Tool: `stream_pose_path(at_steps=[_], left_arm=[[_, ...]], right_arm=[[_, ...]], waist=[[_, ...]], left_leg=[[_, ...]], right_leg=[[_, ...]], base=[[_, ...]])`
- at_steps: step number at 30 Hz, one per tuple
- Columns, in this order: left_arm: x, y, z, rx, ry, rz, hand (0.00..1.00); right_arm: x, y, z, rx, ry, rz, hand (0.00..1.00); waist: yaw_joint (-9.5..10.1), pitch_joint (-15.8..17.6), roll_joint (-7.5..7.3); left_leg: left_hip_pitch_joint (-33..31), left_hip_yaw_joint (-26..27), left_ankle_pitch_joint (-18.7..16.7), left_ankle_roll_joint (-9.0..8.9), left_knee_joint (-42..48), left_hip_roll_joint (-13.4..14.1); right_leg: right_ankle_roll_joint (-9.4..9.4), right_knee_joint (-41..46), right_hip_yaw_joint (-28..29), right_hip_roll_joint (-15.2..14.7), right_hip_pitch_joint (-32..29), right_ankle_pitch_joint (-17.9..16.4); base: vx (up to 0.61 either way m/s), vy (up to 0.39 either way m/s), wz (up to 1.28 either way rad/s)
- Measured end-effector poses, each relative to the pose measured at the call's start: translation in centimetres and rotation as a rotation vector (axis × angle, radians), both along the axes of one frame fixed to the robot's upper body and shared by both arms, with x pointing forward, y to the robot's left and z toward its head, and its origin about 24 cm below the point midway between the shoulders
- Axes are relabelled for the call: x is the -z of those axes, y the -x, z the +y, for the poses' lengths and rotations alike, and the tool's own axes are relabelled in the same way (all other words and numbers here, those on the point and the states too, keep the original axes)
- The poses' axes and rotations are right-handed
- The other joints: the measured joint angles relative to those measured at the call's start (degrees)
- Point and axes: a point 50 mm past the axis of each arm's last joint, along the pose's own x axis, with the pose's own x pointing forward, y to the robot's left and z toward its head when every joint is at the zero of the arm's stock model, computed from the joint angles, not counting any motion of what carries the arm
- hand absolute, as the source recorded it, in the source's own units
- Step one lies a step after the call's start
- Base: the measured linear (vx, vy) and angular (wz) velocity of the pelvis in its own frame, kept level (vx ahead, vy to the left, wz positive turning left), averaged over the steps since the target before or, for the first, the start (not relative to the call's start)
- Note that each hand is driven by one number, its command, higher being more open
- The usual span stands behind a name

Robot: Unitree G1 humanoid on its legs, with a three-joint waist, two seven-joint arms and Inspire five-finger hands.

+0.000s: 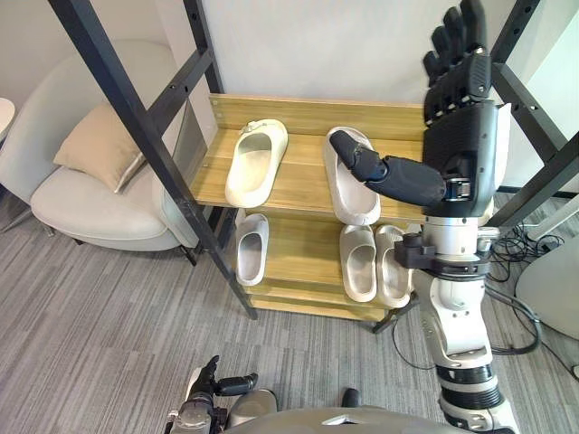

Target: Organize the slippers on the shoe rack

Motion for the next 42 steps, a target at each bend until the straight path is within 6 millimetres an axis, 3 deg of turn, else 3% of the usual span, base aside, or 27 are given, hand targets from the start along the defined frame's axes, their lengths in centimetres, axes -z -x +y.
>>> stream_pose_path(at_steps=[7, 25, 32, 42], left_arm=[[0.0, 0.2, 0.1, -0.004, 0.003, 0.001, 1.0], [0.0, 0.4, 0.3, 0.005, 0.012, -0.002, 1.0], [0.0, 0.6, 0.3, 0.007, 0.015, 0.005, 1.0], [0.0, 0.5, 0.4, 0.011, 0.017, 0.003, 1.0]], right_arm=[[-0.7, -0.6, -1.5, 0.168, 0.139, -0.034, 1.0], [3.7, -4.2, -4.3, 0.36, 0.417, 0.242, 1.0], [6.3, -5.1, -4.1, 0.353, 0.456, 0.372, 1.0], [6.0, -6.8, -2.9, 0.318, 0.467, 0.373, 1.0]], waist=[[-0.36, -0.3, -0.41], [-0.28, -0.5, -0.89], [-0.24, -0.5, -0.94], [0.09, -0.2, -1.35]], left_leg=[[0.0, 0.4, 0.0, 0.06, -0.2, 0.0], [-0.1, 0.1, 0.2, 0.47, -1.3, -0.4], [-0.1, -1.3, 1.6, 0.89, -3.0, -1.1], [-0.1, -1.9, 2.9, 1.12, -4.5, -1.8]], right_leg=[[0.0, 0.0, 0.5, 0.0, -0.4, 0.1], [0.08, -0.1, 0.3, -0.1, -0.9, 0.1], [0.17, -0.3, -1.0, -0.6, -1.0, 0.1], [0.58, -0.3, -1.4, -1.1, -1.5, 0.4]], base=[[0.0, 0.005, -0.04], [0.0, 0.0, 0.0], [-0.02, 0.0, 0.09], [-0.03, 0.011, 0.03]])
